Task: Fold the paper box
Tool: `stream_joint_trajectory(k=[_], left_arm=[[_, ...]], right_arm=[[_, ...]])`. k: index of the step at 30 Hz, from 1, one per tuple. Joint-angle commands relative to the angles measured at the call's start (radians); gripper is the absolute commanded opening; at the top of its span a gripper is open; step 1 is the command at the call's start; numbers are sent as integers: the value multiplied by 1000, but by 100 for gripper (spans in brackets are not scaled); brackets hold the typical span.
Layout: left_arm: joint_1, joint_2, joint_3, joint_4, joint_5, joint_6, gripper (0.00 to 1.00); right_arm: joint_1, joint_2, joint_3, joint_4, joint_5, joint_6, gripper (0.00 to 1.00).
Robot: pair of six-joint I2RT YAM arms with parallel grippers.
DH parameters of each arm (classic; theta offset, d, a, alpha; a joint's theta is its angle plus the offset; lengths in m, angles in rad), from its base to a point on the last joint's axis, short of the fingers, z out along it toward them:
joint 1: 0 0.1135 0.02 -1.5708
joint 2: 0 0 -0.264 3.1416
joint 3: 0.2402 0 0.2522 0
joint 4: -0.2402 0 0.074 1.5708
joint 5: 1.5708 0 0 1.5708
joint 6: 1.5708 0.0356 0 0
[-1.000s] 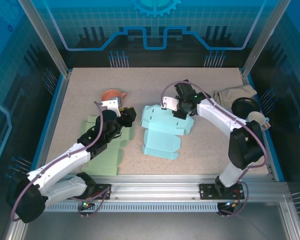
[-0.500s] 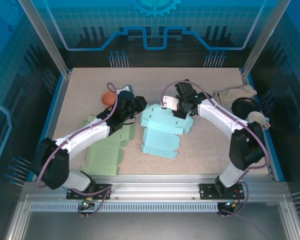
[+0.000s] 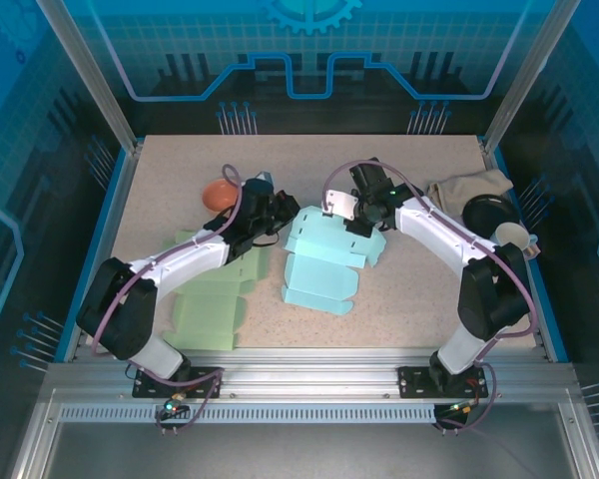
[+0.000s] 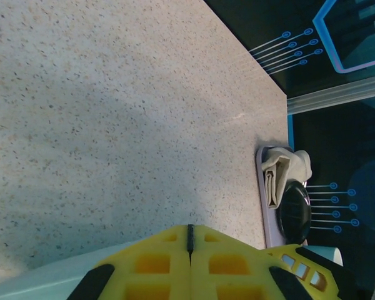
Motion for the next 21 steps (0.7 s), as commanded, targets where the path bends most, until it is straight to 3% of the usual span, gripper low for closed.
stream_joint_trajectory(k=[1, 13, 21], left_arm=[[-28, 29, -8, 32, 48, -15, 4], [-90, 47, -10, 77, 68, -30, 1], [-63, -33, -25, -8, 4, 30, 3]], right_arm=[[-4, -30, -3, 30, -47, 26, 0], [-36, -35, -23, 66, -113, 48, 0], [-51, -47, -40, 96, -115, 67, 0]])
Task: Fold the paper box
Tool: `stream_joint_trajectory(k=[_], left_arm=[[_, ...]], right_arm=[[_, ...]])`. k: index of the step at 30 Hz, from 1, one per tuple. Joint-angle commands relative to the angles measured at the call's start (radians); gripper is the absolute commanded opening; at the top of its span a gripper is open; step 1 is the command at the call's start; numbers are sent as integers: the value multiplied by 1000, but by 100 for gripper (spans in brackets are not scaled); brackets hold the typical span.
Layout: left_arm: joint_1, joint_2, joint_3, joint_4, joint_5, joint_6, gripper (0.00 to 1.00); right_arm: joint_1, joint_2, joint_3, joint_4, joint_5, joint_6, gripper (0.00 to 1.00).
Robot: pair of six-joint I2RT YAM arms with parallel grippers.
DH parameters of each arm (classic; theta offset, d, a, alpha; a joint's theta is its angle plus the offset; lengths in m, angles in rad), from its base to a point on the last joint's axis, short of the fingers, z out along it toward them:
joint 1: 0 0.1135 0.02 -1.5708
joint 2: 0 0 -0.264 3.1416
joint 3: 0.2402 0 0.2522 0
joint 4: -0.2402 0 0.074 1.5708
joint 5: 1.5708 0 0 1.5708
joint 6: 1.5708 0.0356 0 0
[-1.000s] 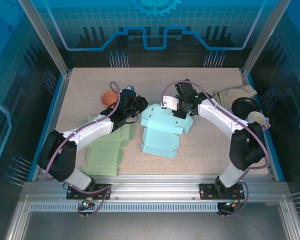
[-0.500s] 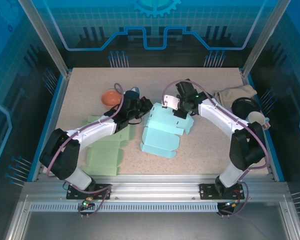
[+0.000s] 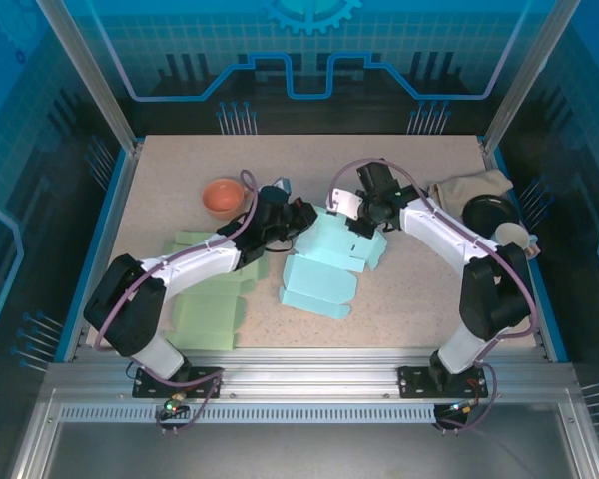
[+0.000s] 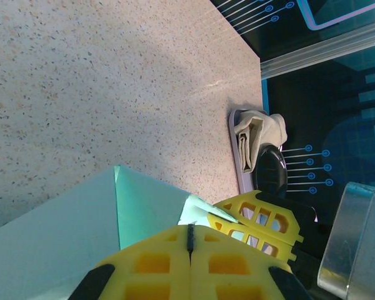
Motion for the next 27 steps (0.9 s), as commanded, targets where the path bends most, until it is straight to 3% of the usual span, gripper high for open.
stream_joint_trajectory(k=[1, 6, 9, 13, 16, 21, 27], left_arm=[[17, -91, -36, -93, -54, 66, 4], [16, -268, -112, -212, -186, 199, 9], [-37, -328, -179, -196, -181, 308, 14], [-170, -289, -224, -116, -157, 448, 17], [-214, -209, -219, -51, -125, 505, 17], [-211, -96, -178, -1, -219, 564, 18], [-107, -49, -164, 55, -292, 569, 21]], right_arm=[[-11, -38, -1, 51, -32, 35, 0], [-12, -24, 21, 37, 10, 61, 0], [-13, -8, 39, 20, 33, 76, 0], [-12, 1, 46, 15, 46, 86, 0], [-13, 2, 48, 10, 47, 90, 0], [-13, 14, 52, 4, 44, 89, 0], [-13, 22, 54, 3, 34, 81, 0]])
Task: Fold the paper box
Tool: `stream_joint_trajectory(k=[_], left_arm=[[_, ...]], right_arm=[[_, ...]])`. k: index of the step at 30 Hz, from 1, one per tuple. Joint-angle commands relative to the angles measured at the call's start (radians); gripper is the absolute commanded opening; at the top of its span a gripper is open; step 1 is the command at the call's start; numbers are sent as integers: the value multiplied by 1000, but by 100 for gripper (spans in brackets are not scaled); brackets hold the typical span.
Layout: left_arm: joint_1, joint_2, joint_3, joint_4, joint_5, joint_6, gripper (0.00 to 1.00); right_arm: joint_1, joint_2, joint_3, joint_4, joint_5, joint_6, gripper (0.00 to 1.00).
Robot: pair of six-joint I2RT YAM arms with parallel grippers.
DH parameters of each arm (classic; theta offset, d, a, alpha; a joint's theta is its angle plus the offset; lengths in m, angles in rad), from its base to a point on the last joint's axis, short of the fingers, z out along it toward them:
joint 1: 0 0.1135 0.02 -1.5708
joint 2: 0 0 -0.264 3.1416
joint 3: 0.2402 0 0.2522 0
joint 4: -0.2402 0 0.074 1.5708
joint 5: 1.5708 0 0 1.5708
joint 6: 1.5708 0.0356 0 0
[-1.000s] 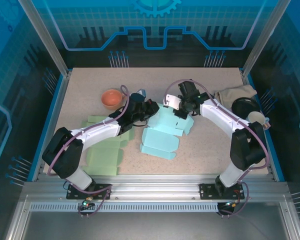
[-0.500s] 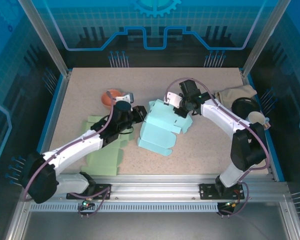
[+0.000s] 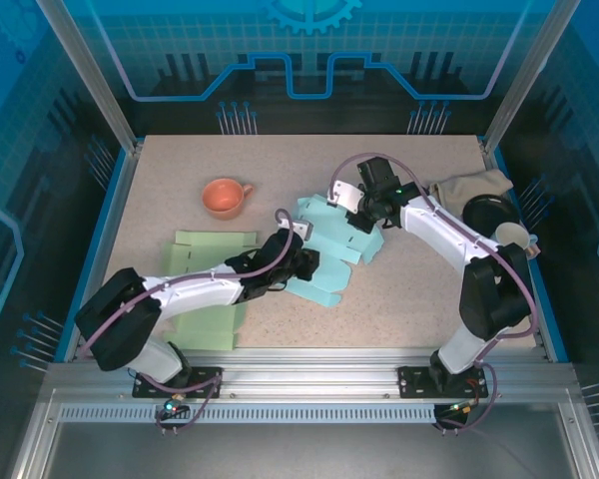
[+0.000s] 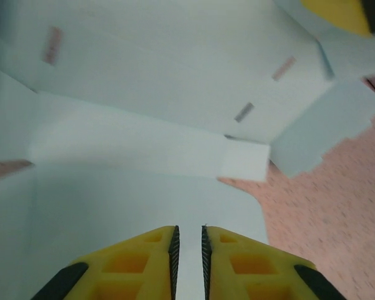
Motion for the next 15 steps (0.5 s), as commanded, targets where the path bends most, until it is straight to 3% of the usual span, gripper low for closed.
stream_joint_trajectory(k=[1, 7, 12, 15], left_arm=[[59, 7, 31, 89, -96, 51, 21], [115, 21, 8, 133, -187, 72, 23], [174, 58, 5, 118, -171, 22, 24], [178, 83, -3, 160, -94, 5, 40]], right_arm=[[-11, 12, 31, -17, -6, 8, 0], [-9, 14, 32, -23, -20, 5, 0], [-5, 13, 32, -26, -19, 4, 0], [-4, 18, 34, -26, -20, 4, 0]])
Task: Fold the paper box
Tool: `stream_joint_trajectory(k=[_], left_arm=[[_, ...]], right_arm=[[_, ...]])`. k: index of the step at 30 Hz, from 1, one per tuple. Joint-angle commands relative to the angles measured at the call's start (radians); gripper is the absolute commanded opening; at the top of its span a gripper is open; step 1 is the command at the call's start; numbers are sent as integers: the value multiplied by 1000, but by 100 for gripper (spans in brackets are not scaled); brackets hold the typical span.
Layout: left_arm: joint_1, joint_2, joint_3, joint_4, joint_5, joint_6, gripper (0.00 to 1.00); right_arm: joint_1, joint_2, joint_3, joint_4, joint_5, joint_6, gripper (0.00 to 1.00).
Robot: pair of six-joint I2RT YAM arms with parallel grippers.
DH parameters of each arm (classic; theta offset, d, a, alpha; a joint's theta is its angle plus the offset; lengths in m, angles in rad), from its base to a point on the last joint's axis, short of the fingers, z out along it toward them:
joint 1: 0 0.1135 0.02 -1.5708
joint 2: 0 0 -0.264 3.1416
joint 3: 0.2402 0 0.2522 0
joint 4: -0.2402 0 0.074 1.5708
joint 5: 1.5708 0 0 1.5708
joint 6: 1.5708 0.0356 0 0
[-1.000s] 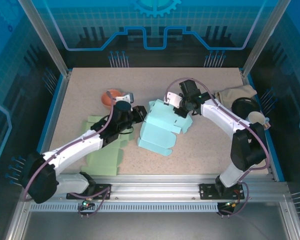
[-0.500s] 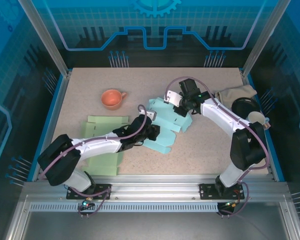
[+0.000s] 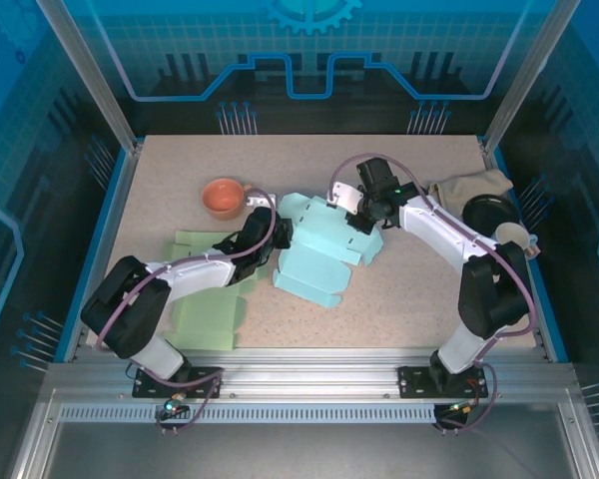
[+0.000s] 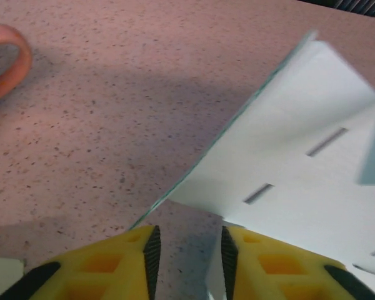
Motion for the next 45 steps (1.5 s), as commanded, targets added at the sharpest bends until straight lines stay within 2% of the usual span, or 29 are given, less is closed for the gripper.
stream_joint_trajectory(k=[1, 3, 7, 12, 17, 21, 24, 32, 34, 36, 40, 45], left_arm=[[2, 33, -5, 68, 82, -25, 41], [3, 47, -11, 105, 141, -38, 40], [1, 79, 13, 86, 152, -69, 32], [-6, 108, 29, 121, 251, -101, 31], [-21, 135, 60, 119, 305, -131, 25], [-18, 101, 48, 91, 293, -146, 25], [-3, 10, -5, 44, 260, -141, 24], [29, -308, -241, -21, 148, -42, 27], [32, -368, -270, -40, 83, -22, 27], [40, -394, -283, -53, 54, -18, 27], [42, -402, -322, -3, 67, -5, 27], [42, -370, -395, 105, 86, 25, 26]], right_arm=[[-4, 14, 34, -23, -16, 3, 0], [-3, 19, 35, -25, -14, 4, 0], [-3, 25, 34, -24, -14, 4, 0], [-3, 28, 36, -24, -13, 4, 0], [-4, 31, 35, -22, -16, 2, 0], [-1, 23, 15, 3, -11, -15, 0], [16, -5, -31, 74, 39, -52, 0], [107, -86, -231, 400, 243, -246, 0], [137, -105, -306, 532, 282, -313, 0], [176, -116, -387, 676, 322, -384, 0], [243, -131, -539, 981, 383, -532, 0], [282, -129, -637, 1227, 401, -639, 0]])
